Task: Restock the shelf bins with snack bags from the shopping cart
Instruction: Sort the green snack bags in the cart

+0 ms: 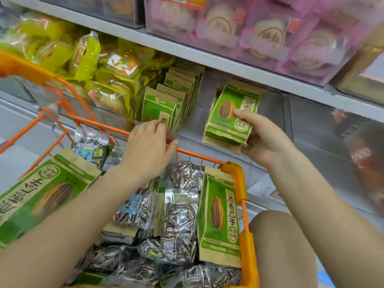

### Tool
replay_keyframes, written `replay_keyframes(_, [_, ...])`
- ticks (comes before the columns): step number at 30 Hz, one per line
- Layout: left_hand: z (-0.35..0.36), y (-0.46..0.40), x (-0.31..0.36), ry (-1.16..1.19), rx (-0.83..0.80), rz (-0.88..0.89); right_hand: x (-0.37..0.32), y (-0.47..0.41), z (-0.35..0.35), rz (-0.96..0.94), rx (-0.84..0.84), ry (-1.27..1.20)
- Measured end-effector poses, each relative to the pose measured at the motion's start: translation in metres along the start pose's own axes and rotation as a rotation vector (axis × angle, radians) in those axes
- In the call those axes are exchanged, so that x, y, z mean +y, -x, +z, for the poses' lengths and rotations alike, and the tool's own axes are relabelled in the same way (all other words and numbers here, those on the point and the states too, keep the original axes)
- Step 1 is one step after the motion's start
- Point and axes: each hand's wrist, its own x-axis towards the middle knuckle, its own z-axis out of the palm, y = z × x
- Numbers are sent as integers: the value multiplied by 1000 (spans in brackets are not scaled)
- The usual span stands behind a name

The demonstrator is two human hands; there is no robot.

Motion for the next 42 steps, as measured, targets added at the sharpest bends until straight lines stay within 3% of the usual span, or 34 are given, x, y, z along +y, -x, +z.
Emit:
replay_keyframes(5, [15, 4, -10, -42, 42, 35, 7, -82, 15, 100, 114, -42])
replay_keyframes(13, [16, 5, -10, -81, 13, 56, 27, -199, 11, -54, 192, 165])
replay_keyframes(16, [16, 4, -7, -86, 21, 65, 16, -203, 26, -111, 184, 208])
replay_keyframes(22, [22, 3, -6, -78, 32, 81, 27, -204, 37, -228, 407, 534])
replay_keyframes(25, [22, 5, -5, -71, 72, 78, 35, -206, 27, -203, 428, 602])
replay_keyframes(38, [23, 4, -6, -79, 69, 90, 38, -215, 42, -325, 417, 811])
replay_keyframes(42, [22, 4, -6, -78, 78, 89, 38, -218, 44, -257, 420, 687])
